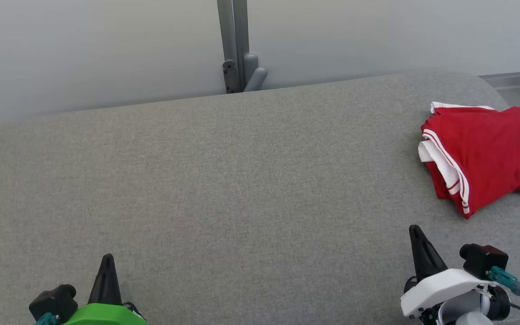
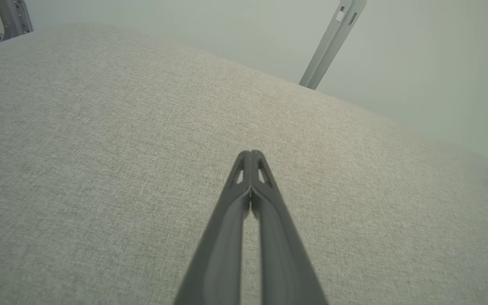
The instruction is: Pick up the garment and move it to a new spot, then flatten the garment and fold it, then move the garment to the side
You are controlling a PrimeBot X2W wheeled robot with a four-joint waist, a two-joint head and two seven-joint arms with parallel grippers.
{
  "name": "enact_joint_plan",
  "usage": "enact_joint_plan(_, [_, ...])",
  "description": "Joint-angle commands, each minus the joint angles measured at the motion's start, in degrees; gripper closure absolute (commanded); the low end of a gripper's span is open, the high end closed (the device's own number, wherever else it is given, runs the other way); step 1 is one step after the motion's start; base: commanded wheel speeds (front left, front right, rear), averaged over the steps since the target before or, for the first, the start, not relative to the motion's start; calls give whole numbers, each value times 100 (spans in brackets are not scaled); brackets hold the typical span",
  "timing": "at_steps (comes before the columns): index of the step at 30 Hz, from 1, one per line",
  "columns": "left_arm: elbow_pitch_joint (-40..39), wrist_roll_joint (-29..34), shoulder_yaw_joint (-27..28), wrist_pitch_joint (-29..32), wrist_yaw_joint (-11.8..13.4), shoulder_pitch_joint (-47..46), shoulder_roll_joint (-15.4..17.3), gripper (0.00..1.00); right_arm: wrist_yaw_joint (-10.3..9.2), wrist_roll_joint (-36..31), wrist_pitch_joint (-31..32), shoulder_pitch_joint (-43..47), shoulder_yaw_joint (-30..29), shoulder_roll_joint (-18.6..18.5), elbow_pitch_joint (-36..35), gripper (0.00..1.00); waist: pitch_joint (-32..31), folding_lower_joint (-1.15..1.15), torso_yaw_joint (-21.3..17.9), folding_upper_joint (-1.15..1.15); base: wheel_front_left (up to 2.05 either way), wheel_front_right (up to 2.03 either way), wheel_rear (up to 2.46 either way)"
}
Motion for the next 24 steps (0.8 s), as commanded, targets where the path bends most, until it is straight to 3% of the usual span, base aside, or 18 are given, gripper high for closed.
enact_joint_plan(1, [-131, -311, 41, 68, -48, -157, 20, 100, -1, 330, 73, -148, -47, -13, -126, 100, 0, 0, 8, 7, 0, 0, 0])
enact_joint_plan(24, [-290, -2224, 199, 560, -183, -321, 31, 100, -2, 2339, 571, -222, -261, -24, -278, 100, -3, 0, 89, 16, 0, 0, 0])
